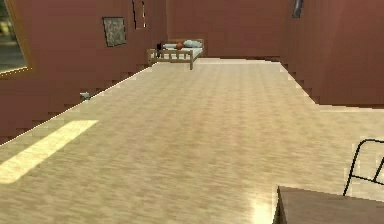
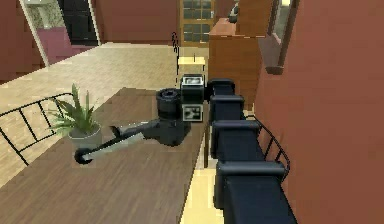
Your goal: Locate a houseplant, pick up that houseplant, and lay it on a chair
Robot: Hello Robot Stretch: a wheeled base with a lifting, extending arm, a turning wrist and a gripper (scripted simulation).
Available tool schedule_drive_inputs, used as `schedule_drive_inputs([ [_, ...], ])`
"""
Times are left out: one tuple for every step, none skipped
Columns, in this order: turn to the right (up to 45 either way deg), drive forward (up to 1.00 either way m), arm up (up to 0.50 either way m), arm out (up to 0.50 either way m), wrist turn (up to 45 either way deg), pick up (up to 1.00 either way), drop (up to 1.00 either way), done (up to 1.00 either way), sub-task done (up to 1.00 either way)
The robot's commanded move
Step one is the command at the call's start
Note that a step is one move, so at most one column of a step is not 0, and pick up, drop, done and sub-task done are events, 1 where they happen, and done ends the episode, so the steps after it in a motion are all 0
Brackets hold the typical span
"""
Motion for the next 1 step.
schedule_drive_inputs([
  [0.0, 0.00, 0.00, 0.00, -45.0, 0.00, 0.00, 0.00, 0.00],
])
